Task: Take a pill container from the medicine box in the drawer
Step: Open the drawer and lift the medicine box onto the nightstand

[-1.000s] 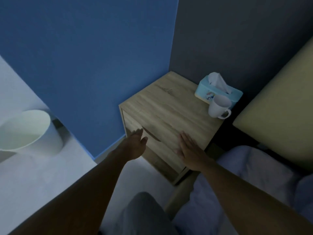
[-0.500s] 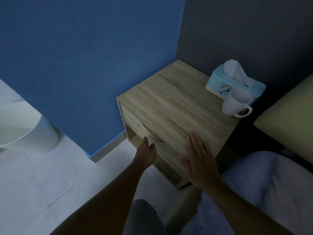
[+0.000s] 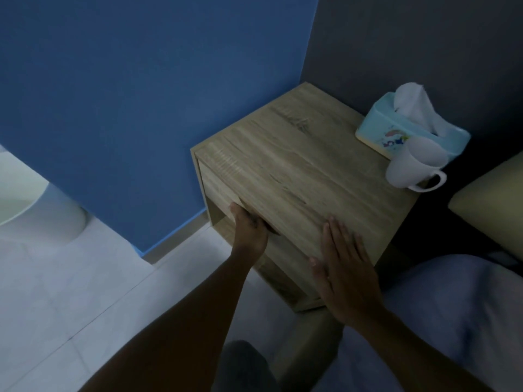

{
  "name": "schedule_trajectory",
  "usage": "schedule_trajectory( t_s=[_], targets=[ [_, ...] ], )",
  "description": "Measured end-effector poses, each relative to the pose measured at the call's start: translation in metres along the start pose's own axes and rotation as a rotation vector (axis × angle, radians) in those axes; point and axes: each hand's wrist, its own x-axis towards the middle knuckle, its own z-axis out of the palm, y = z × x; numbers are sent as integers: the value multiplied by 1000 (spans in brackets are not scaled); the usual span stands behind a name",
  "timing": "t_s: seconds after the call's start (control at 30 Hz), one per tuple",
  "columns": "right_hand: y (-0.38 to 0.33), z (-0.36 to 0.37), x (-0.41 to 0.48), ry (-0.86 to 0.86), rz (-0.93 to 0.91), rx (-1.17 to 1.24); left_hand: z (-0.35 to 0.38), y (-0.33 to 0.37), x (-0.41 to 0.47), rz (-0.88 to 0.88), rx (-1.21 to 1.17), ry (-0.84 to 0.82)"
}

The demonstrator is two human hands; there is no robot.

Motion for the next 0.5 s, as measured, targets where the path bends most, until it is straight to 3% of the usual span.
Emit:
schedule_trajectory(
  t_s=[0.5],
  targets=[
    [-4,-7,1,-60,26,-4,-27,-15,-17,-101,6,-61]
  ],
)
